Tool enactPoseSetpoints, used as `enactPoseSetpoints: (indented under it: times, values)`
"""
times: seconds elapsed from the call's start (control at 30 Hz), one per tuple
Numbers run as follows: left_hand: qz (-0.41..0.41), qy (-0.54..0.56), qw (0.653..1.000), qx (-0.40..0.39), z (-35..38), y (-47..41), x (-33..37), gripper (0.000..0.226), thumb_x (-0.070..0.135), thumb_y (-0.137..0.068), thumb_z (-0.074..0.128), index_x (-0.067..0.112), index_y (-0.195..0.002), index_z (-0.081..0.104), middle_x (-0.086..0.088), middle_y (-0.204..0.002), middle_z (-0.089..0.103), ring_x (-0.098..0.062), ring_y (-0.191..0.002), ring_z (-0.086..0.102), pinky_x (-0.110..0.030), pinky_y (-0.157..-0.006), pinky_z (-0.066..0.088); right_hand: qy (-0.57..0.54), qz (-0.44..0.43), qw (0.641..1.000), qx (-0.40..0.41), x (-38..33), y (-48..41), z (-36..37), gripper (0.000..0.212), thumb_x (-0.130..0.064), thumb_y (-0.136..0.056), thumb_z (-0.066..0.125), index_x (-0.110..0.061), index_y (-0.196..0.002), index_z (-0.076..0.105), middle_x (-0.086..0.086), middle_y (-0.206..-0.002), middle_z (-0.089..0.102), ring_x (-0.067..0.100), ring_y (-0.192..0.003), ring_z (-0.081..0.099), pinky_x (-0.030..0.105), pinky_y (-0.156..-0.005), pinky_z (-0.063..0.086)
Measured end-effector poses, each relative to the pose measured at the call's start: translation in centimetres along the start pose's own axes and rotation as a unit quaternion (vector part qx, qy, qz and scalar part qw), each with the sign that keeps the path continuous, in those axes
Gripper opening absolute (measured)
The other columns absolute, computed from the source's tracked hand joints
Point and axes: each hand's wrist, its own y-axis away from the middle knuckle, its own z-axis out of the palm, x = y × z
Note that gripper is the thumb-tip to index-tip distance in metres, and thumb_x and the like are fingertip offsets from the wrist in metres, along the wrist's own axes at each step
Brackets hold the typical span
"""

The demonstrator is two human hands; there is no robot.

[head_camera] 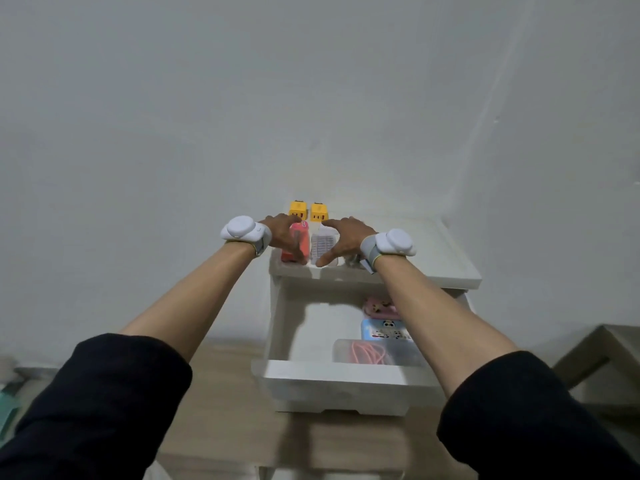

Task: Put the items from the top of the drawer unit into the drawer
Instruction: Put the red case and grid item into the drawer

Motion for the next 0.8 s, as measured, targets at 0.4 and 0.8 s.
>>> enactPoseSetpoints:
  times: [0.4,0.8]
  values:
    - [-0.023,0.006,0.995,-0.096,0.1,-3.4,-0.1,0.095,0.045,-0.058,0.084,0.025,-0.14,0.04,0.002,-0.139,0.051,-0.025,-0.129,0.047,-0.038,-0.115,0.031,0.036,-0.005,0.998,-0.055,0.1,-4.0,1.3,0.106,-0.065,-0.055,0.08,-0.016,-0.141,0.043,0.006,-0.137,0.054,0.026,-0.128,0.048,0.038,-0.106,0.042]
    - [-0.037,-0.084,0.991,-0.093,0.6,-0.9,1.2,0.106,0.048,-0.055,0.086,0.024,-0.144,0.031,-0.006,-0.138,0.043,-0.028,-0.128,0.046,-0.037,-0.105,0.039,0.138,0.017,0.988,-0.059,-1.6,-2.8,2.2,0.09,-0.068,-0.047,0.076,-0.014,-0.116,0.055,0.008,-0.118,0.051,0.027,-0.106,0.052,0.037,-0.09,0.047]
